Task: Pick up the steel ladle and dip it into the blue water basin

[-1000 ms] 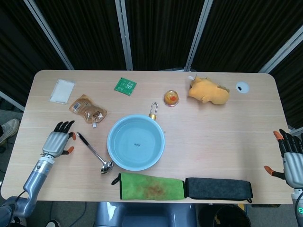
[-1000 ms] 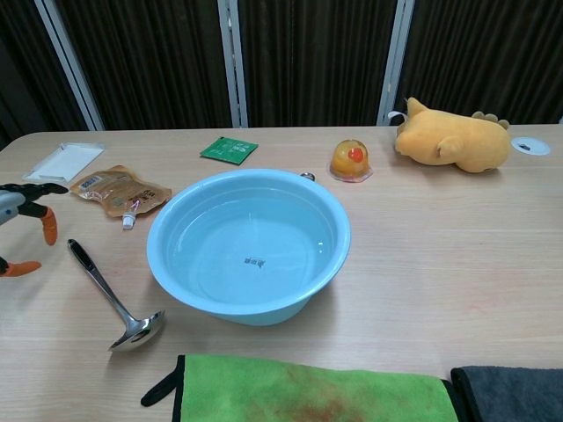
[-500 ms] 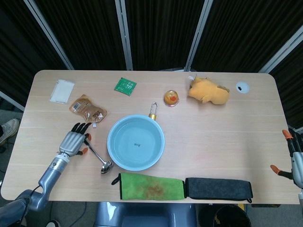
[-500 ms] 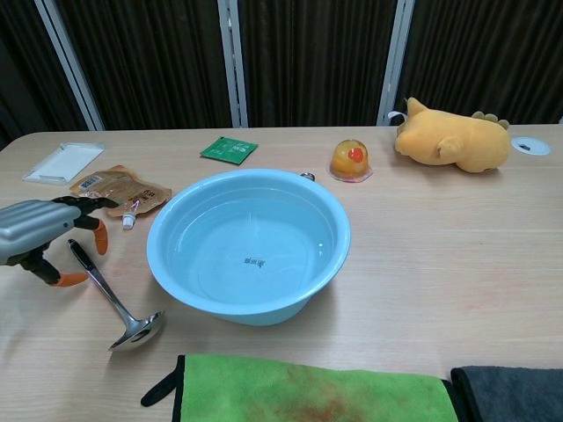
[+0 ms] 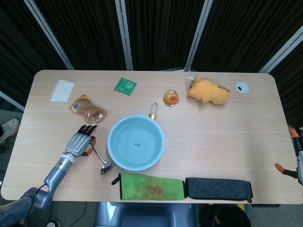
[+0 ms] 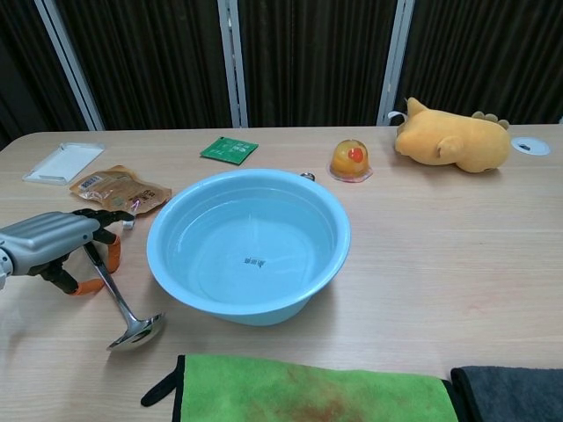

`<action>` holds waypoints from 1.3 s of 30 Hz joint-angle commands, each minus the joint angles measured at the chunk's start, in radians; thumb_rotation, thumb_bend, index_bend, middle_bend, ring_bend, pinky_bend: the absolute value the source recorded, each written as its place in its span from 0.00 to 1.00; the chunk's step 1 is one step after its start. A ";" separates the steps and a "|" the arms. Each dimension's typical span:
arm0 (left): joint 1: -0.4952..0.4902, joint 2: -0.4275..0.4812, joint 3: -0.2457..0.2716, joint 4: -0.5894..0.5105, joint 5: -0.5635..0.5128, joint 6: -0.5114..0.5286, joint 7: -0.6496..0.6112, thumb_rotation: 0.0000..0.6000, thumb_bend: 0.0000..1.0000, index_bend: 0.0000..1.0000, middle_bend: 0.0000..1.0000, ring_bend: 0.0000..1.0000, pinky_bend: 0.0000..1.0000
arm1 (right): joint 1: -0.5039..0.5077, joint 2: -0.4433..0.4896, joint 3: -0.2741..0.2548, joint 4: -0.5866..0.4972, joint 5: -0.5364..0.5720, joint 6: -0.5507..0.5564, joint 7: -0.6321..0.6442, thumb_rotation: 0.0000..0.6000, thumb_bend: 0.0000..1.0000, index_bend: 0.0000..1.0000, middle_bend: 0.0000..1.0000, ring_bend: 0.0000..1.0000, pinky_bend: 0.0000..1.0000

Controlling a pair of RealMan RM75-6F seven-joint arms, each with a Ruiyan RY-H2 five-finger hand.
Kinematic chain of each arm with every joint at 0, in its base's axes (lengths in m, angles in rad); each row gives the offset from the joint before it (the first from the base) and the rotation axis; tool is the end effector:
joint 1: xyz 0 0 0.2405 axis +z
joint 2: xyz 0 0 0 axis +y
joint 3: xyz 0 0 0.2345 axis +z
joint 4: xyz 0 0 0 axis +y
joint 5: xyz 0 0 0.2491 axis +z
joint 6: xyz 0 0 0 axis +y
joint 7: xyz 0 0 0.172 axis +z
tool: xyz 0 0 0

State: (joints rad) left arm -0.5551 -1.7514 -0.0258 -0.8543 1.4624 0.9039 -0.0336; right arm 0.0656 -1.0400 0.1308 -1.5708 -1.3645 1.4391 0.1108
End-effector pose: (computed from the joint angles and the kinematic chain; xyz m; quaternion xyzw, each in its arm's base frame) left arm -0.2872 0.3440 -0.0963 -0.7712 -0.3734 -0.2675 0.4407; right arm -0.3438 -0.2239 0.1634 0.5341 -0.4061 0.3792 0.6372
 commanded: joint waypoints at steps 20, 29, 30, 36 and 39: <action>0.074 0.174 0.073 -0.266 0.030 0.093 0.054 1.00 0.56 0.64 0.00 0.00 0.00 | -0.009 -0.003 -0.001 -0.007 -0.007 0.019 -0.013 1.00 0.00 0.00 0.00 0.00 0.00; 0.130 0.360 0.127 -0.541 0.122 0.245 0.062 1.00 0.64 0.68 0.00 0.00 0.00 | -0.011 -0.005 -0.005 -0.012 -0.018 0.026 -0.020 1.00 0.00 0.00 0.00 0.00 0.00; 0.134 0.375 0.129 -0.560 0.132 0.259 0.067 1.00 0.65 0.69 0.00 0.00 0.00 | -0.011 -0.005 -0.005 -0.014 -0.019 0.026 -0.021 1.00 0.00 0.00 0.00 0.00 0.00; 0.151 0.433 0.141 -0.637 0.178 0.320 0.073 1.00 0.65 0.71 0.00 0.00 0.00 | -0.012 -0.006 -0.008 -0.016 -0.025 0.028 -0.022 1.00 0.00 0.00 0.00 0.00 0.00; 0.156 0.454 0.145 -0.663 0.192 0.334 0.068 1.00 0.65 0.71 0.00 0.00 0.00 | -0.013 -0.005 -0.010 -0.017 -0.032 0.032 -0.020 1.00 0.00 0.00 0.00 0.00 0.00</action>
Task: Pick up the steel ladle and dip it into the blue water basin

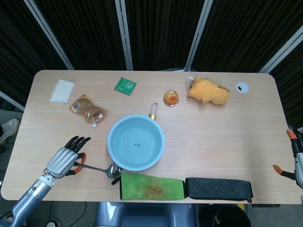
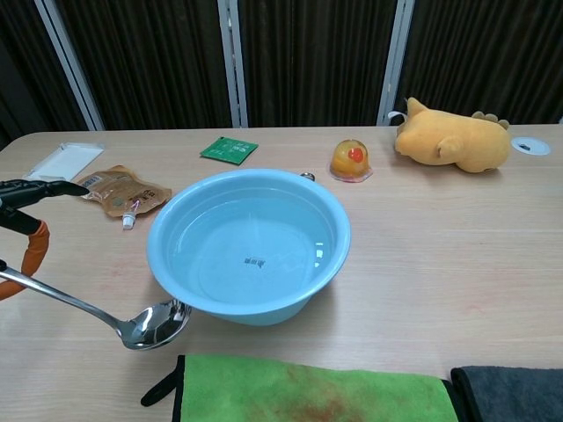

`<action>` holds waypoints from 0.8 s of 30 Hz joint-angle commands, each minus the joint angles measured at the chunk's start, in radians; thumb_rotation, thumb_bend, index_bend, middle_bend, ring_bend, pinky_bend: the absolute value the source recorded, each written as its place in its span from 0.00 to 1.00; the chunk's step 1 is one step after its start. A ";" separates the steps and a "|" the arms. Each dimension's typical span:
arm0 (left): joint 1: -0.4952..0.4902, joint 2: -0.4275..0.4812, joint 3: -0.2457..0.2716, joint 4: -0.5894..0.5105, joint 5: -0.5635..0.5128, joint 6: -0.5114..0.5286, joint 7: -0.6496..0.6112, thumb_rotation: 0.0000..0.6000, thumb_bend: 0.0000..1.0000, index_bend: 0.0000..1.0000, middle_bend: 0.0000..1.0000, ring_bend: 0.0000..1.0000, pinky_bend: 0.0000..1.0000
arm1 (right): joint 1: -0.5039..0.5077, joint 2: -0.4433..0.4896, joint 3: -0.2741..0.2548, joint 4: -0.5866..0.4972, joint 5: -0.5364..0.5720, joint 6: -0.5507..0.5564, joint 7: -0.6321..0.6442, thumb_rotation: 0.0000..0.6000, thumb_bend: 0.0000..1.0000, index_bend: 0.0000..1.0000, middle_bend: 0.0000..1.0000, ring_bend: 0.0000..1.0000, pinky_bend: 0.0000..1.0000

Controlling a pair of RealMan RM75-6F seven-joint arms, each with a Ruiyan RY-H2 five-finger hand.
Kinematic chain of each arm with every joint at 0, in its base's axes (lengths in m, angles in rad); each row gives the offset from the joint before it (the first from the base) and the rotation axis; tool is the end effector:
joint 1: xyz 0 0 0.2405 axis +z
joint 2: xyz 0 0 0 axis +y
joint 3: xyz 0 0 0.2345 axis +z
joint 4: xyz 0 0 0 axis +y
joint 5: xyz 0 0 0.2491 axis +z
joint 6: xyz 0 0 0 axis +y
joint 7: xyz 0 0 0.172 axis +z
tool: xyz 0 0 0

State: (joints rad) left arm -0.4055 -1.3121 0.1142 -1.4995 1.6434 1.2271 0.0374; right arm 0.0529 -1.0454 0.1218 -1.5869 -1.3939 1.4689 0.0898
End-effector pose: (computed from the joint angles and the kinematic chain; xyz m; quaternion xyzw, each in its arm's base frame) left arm -0.2439 0.2412 -0.0097 -0.7738 -0.3498 -0.3601 0.3863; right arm -0.3368 -0.2178 0.1594 0.5402 -0.3976 0.3837 0.6347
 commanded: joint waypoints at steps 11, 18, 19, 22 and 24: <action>-0.024 0.083 0.012 -0.106 0.082 0.007 -0.050 1.00 0.65 0.72 0.00 0.00 0.00 | -0.005 0.002 -0.008 0.000 -0.027 0.015 0.014 1.00 0.00 0.00 0.00 0.00 0.00; -0.079 0.106 -0.048 -0.131 0.056 -0.038 -0.043 1.00 0.66 0.72 0.00 0.00 0.00 | -0.005 0.003 -0.006 0.003 -0.023 0.013 0.022 1.00 0.00 0.00 0.00 0.00 0.00; -0.088 0.107 -0.060 -0.131 0.045 -0.047 -0.041 1.00 0.66 0.73 0.00 0.00 0.00 | -0.005 0.003 -0.006 0.004 -0.022 0.013 0.023 1.00 0.00 0.00 0.00 0.00 0.00; -0.120 0.102 -0.099 -0.120 -0.002 -0.091 -0.047 1.00 0.66 0.74 0.00 0.00 0.00 | -0.002 0.002 -0.003 0.007 -0.016 0.006 0.023 1.00 0.00 0.00 0.00 0.00 0.00; -0.146 0.093 -0.124 -0.103 -0.039 -0.131 -0.054 1.00 0.66 0.75 0.00 0.00 0.00 | 0.001 0.002 -0.002 0.006 -0.013 0.000 0.020 1.00 0.00 0.00 0.00 0.00 0.00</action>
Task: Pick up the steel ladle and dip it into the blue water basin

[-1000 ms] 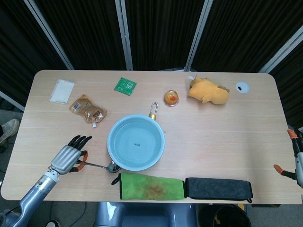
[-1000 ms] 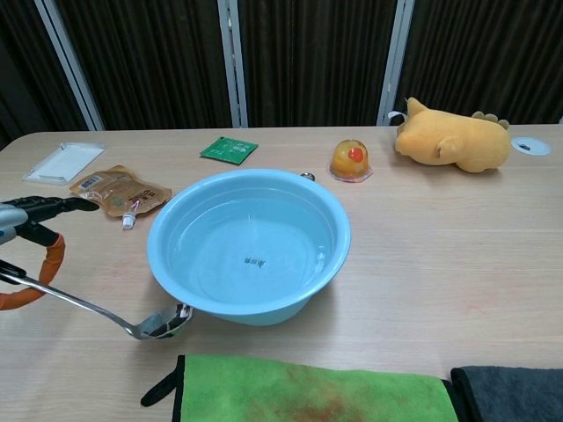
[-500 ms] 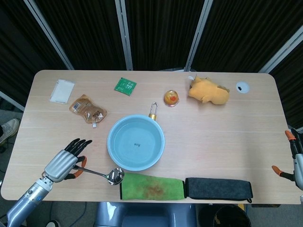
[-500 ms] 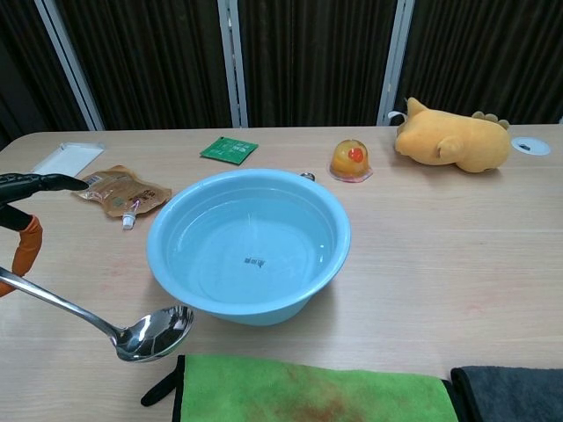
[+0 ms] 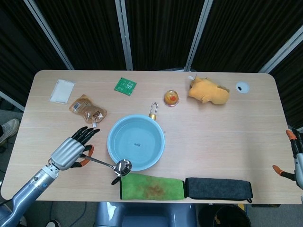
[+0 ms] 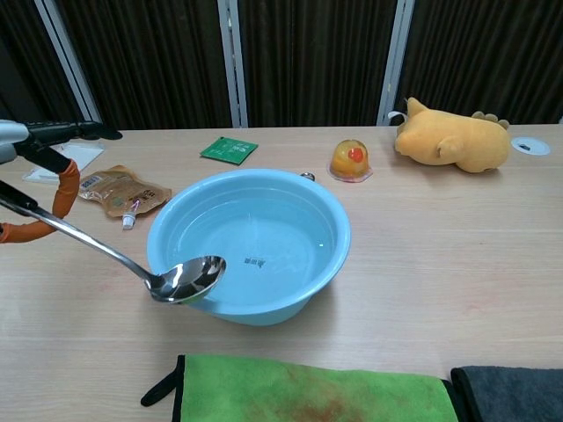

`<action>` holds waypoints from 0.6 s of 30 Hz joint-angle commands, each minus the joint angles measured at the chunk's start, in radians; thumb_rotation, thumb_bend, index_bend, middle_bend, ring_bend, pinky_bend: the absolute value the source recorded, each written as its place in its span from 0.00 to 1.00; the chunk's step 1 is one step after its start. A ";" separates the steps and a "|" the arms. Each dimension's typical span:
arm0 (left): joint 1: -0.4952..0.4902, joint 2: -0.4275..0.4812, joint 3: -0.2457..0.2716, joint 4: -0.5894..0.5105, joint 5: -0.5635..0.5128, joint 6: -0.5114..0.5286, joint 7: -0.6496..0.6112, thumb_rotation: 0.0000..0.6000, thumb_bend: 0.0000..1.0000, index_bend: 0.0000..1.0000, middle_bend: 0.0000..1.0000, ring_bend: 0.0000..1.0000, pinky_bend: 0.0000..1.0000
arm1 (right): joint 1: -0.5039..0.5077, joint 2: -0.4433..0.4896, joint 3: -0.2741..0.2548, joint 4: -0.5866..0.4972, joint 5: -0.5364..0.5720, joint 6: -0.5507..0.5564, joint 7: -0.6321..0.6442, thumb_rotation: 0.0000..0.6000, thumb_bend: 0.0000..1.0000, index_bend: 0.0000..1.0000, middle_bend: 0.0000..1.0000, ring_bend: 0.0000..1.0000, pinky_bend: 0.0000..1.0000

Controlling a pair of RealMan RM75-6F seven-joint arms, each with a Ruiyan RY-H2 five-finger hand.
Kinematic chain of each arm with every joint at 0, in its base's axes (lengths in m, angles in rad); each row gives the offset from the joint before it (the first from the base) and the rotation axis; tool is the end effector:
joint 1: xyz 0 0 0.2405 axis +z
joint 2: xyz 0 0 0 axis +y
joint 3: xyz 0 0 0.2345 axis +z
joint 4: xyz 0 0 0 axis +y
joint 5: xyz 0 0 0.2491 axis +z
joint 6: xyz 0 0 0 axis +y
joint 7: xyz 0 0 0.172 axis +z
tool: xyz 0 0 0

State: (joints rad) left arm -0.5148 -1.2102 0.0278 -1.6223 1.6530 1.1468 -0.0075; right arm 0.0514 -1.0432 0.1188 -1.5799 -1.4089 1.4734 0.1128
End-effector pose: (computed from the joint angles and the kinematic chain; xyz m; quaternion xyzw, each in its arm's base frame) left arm -0.1938 0.2789 0.0107 -0.7824 -0.3270 -0.3950 0.3534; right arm -0.3366 -0.2169 0.1603 0.5418 -0.3979 0.3903 0.6291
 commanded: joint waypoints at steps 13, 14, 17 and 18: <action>-0.159 -0.188 -0.103 0.199 -0.134 -0.207 -0.133 1.00 0.66 0.75 0.00 0.00 0.00 | 0.017 -0.005 0.004 0.003 0.021 -0.036 -0.014 1.00 0.00 0.00 0.00 0.00 0.00; -0.168 -0.199 -0.104 0.210 -0.137 -0.218 -0.144 1.00 0.66 0.75 0.00 0.00 0.00 | 0.017 -0.004 0.004 0.003 0.022 -0.037 -0.012 1.00 0.00 0.00 0.00 0.00 0.00; -0.182 -0.218 -0.106 0.231 -0.142 -0.236 -0.158 1.00 0.66 0.75 0.00 0.00 0.00 | 0.017 -0.002 0.004 0.004 0.022 -0.038 -0.009 1.00 0.00 0.00 0.00 0.00 0.00; -0.187 -0.226 -0.106 0.241 -0.145 -0.242 -0.159 1.00 0.66 0.75 0.00 0.00 0.00 | 0.016 -0.001 0.003 0.001 0.020 -0.036 -0.010 1.00 0.00 0.00 0.00 0.00 0.00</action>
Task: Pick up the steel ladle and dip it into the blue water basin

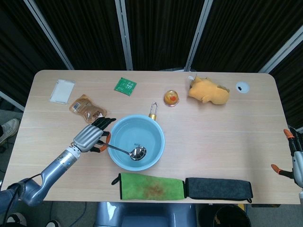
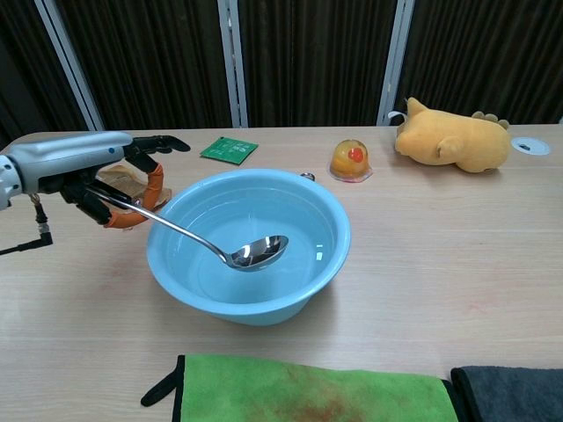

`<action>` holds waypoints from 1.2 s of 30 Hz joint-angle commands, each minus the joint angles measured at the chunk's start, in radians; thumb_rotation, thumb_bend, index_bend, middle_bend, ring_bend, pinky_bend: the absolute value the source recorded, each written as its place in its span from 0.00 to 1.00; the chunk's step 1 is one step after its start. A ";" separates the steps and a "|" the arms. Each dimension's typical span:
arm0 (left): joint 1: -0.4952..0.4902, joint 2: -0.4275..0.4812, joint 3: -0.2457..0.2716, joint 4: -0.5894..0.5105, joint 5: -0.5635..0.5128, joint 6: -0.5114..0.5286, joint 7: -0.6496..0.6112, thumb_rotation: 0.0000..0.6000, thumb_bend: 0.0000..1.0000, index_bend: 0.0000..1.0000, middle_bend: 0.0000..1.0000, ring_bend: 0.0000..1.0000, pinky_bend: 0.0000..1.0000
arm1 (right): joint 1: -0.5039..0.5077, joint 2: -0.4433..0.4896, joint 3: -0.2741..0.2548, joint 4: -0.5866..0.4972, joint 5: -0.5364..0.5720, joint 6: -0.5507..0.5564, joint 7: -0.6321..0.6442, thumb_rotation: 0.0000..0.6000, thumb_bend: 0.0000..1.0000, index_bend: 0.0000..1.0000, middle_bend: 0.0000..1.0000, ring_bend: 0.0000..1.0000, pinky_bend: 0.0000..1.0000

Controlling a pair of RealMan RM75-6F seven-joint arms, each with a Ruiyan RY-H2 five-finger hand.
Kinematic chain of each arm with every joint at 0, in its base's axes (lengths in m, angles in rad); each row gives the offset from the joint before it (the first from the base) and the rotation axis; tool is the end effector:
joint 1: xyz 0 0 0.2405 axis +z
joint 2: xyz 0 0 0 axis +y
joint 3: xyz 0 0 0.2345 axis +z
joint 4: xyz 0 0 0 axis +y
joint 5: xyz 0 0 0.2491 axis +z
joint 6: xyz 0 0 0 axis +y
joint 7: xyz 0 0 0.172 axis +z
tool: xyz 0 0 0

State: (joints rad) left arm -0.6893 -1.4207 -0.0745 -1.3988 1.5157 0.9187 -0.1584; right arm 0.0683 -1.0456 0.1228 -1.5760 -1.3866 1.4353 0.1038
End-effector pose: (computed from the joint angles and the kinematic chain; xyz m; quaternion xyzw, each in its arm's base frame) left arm -0.1665 0.3471 -0.0464 -0.7737 -0.3901 -0.3890 0.3127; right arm -0.3395 -0.2233 0.1568 0.5445 -0.4062 0.3797 0.6280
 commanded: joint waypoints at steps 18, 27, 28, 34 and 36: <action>-0.084 -0.120 -0.012 0.140 -0.078 -0.127 0.021 1.00 0.66 0.76 0.00 0.00 0.00 | -0.008 0.013 0.000 0.008 0.003 0.004 0.031 1.00 0.00 0.00 0.00 0.00 0.00; -0.101 -0.149 -0.008 0.192 -0.129 -0.178 0.051 1.00 0.66 0.76 0.00 0.00 0.00 | -0.005 0.009 0.003 0.009 0.011 0.001 0.020 1.00 0.00 0.00 0.00 0.00 0.00; -0.101 -0.147 -0.008 0.192 -0.130 -0.175 0.057 1.00 0.66 0.76 0.00 0.00 0.00 | -0.005 0.008 0.003 0.009 0.012 0.000 0.020 1.00 0.00 0.00 0.00 0.00 0.00; -0.085 -0.106 -0.006 0.142 -0.117 -0.124 0.080 1.00 0.66 0.76 0.00 0.00 0.00 | -0.003 0.008 0.003 0.009 0.011 -0.004 0.017 1.00 0.00 0.00 0.00 0.00 0.00; -0.077 -0.081 -0.004 0.114 -0.112 -0.105 0.095 1.00 0.66 0.76 0.00 0.00 0.00 | -0.004 0.008 0.002 0.008 0.008 -0.001 0.015 1.00 0.00 0.00 0.00 0.00 0.00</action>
State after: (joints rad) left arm -0.7746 -1.5223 -0.0808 -1.2633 1.3970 0.7962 -0.0768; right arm 0.0646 -1.0379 0.1247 -1.5681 -1.3778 1.4339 0.1197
